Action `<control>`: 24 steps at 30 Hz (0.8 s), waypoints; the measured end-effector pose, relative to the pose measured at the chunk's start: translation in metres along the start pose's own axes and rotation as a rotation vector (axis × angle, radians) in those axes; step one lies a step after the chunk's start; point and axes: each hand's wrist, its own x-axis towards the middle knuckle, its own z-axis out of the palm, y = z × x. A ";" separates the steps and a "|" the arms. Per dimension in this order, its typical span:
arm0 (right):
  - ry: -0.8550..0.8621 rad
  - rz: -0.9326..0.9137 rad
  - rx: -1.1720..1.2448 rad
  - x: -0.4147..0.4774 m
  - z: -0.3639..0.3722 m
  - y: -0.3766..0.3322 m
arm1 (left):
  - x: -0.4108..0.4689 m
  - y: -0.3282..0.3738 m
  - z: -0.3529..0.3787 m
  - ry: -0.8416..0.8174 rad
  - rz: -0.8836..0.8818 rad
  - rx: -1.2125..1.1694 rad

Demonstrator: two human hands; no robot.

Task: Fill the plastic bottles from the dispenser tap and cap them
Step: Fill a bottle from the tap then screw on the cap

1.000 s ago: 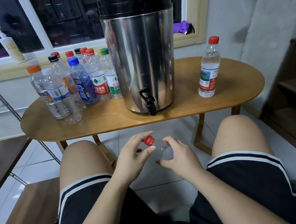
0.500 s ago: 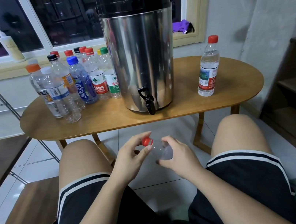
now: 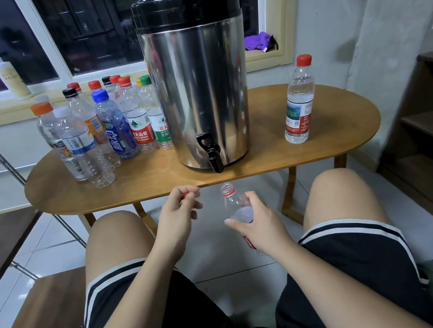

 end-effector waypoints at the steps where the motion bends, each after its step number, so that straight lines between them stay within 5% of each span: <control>1: 0.001 0.009 0.003 0.002 0.001 -0.001 | 0.005 0.005 0.002 0.021 -0.027 -0.064; 6: 0.007 0.033 0.049 0.015 0.011 -0.007 | 0.025 0.041 0.005 0.120 0.074 -0.011; 12: 0.019 -0.001 0.140 0.022 0.017 -0.009 | 0.033 0.088 0.019 -0.017 0.399 0.130; 24: 0.062 -0.026 0.208 0.022 0.019 -0.007 | 0.037 0.097 0.030 0.021 0.452 0.309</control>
